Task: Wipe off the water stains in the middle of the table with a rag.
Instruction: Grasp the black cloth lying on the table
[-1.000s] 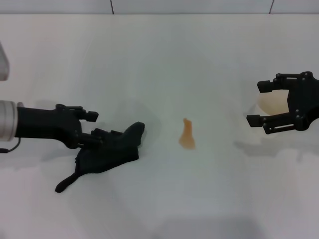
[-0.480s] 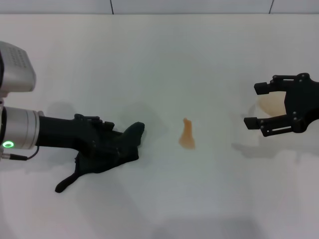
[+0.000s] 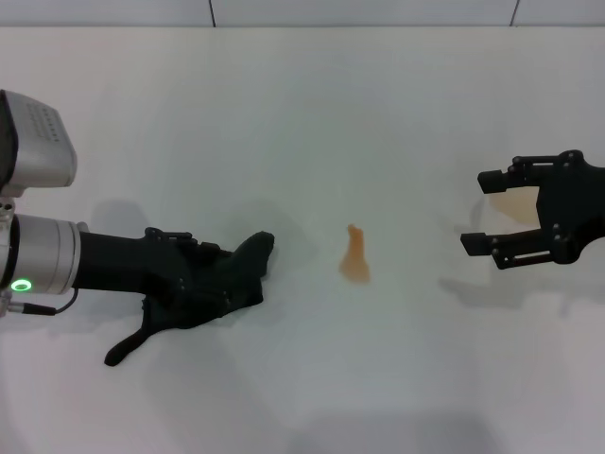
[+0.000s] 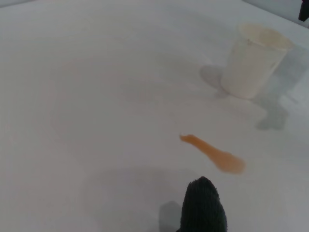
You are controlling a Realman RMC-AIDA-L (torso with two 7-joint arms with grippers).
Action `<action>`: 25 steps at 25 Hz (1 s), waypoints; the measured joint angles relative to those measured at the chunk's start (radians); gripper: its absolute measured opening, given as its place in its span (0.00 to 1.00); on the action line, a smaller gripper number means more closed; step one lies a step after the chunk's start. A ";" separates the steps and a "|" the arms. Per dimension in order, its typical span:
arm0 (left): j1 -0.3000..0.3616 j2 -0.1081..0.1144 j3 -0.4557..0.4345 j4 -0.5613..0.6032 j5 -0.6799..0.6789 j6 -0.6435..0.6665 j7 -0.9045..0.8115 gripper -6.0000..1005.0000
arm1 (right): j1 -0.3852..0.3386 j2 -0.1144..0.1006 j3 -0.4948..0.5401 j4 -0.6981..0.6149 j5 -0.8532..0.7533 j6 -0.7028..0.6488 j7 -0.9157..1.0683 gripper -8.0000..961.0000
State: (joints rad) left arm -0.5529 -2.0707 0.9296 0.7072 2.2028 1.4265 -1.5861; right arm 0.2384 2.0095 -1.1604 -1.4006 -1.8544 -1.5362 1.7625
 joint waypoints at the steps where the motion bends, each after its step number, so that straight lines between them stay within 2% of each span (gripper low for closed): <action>1: 0.000 0.000 0.000 0.000 0.000 0.000 0.001 0.87 | -0.001 0.000 -0.002 0.000 0.000 0.000 0.000 0.85; 15: 0.001 -0.001 -0.011 0.000 -0.011 -0.024 -0.005 0.87 | -0.004 0.000 0.001 -0.020 0.000 -0.002 0.000 0.84; 21: -0.003 -0.003 -0.004 -0.012 -0.005 -0.063 -0.010 0.69 | -0.004 0.000 0.002 -0.024 0.000 -0.002 0.000 0.84; 25: -0.012 -0.002 -0.004 -0.036 -0.004 -0.077 -0.011 0.48 | -0.004 0.000 0.002 -0.028 0.004 -0.002 0.000 0.84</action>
State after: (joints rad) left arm -0.5652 -2.0732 0.9261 0.6708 2.1989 1.3496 -1.5971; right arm 0.2347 2.0095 -1.1580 -1.4288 -1.8506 -1.5385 1.7626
